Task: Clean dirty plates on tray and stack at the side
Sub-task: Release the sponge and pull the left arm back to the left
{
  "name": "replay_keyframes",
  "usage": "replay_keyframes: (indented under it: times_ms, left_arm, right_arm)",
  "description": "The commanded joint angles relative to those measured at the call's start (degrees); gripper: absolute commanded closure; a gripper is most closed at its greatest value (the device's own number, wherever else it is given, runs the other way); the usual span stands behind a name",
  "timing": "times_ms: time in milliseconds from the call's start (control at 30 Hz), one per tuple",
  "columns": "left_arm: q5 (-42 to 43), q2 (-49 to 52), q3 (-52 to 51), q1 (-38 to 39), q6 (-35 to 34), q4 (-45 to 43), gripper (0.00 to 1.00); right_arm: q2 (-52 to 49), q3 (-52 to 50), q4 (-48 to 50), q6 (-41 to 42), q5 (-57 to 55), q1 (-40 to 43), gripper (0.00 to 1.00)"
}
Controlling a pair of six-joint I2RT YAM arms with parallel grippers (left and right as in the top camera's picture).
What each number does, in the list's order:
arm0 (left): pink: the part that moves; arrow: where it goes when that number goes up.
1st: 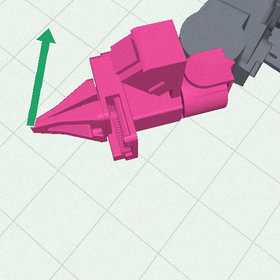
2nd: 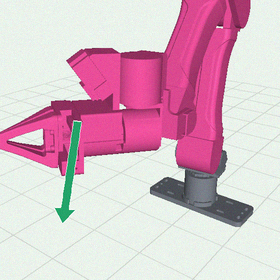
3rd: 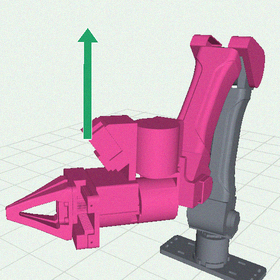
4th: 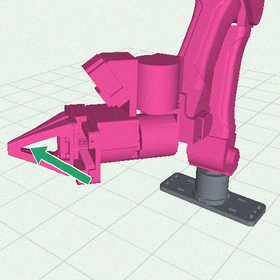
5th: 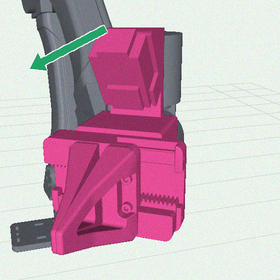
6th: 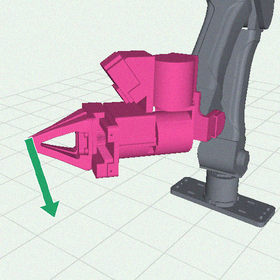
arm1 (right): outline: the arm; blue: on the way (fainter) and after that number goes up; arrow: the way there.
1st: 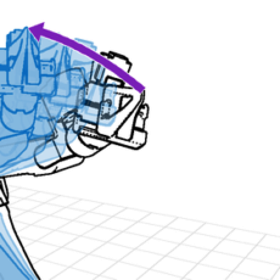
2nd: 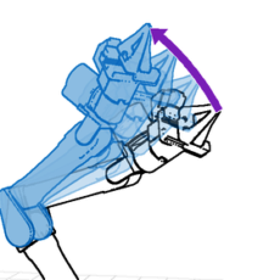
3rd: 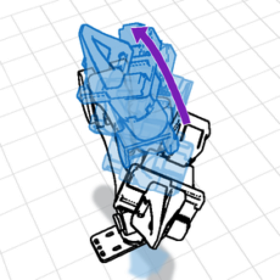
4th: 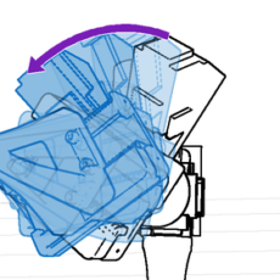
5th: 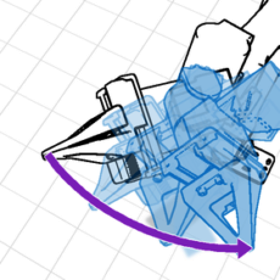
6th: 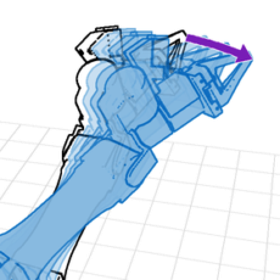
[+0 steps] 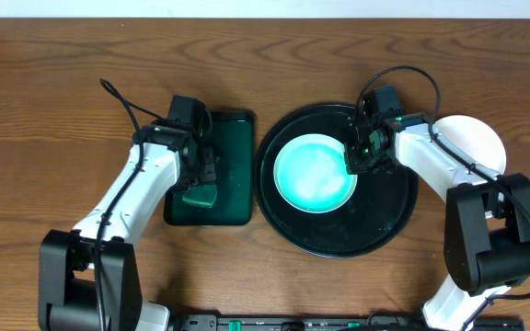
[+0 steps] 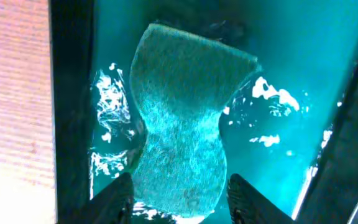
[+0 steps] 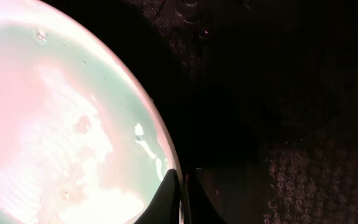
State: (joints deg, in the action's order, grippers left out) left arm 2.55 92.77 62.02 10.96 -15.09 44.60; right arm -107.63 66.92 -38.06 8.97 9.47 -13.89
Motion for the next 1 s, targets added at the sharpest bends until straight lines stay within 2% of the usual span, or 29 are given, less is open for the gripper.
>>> replay_keyframes:
  times_ms: [0,267,400,633,667,967]
  left_arm:
    - [-1.14,-2.71,4.98,-0.33,0.04,1.03,0.46]
    - [-1.16,-9.33,11.23,-5.35,-1.68,3.1,0.34]
    - [-1.11,-13.77,11.26,-14.05,-6.08,4.61,0.33]
    - [-1.09,-15.52,11.23,-26.49,-6.45,7.8,0.32]
    - [-1.11,-15.5,11.21,-28.7,-6.45,8.59,0.23]
    - [-1.11,-15.5,11.19,-31.1,-6.43,8.74,0.2]
  right_arm:
    - [0.76,-0.31,0.0,0.15,1.31,-0.79,0.99]
    - [0.76,-0.31,0.0,0.15,1.29,-0.79,0.98]
    - [0.76,-0.31,-0.02,0.15,1.29,-0.79,0.98]
    - [0.76,-0.31,-0.02,0.15,1.31,-0.79,0.98]
    - [0.76,-0.31,-0.02,0.13,1.31,-0.79,0.98]
    - [0.76,-0.31,-0.02,0.15,1.31,-0.79,0.97]
